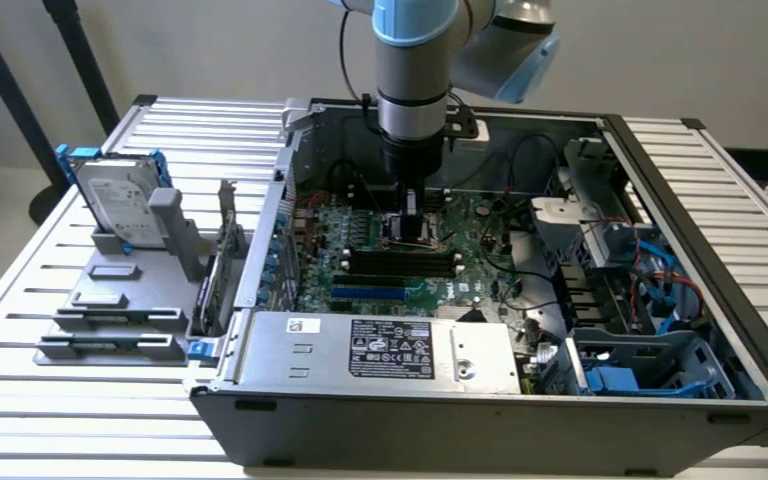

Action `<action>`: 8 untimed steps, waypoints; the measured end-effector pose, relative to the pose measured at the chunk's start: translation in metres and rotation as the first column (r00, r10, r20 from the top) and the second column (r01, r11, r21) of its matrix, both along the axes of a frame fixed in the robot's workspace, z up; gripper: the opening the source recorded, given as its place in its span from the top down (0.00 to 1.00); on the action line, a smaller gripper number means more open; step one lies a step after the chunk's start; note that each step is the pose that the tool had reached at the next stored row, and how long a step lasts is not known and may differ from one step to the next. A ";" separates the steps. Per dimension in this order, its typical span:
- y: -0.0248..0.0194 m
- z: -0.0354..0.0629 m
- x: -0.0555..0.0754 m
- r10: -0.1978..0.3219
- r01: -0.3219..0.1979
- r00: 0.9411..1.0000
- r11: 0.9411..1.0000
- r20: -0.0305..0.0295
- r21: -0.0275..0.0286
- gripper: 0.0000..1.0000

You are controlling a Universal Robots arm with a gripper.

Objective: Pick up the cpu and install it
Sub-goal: 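Place the cpu into insertion slot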

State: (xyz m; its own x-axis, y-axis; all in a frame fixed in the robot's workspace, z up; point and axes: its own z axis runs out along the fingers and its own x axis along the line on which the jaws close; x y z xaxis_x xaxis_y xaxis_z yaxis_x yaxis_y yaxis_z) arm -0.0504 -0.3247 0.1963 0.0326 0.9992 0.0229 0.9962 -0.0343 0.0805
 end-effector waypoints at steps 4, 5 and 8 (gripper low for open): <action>0.0001 -0.0002 0.000 0.000 0.000 1.000 1.000 0.000 0.000 0.38; 0.0000 -0.0001 0.000 0.000 0.000 1.000 1.000 0.000 0.000 0.38; 0.0001 -0.0001 0.000 0.000 0.000 1.000 1.000 0.000 0.000 0.38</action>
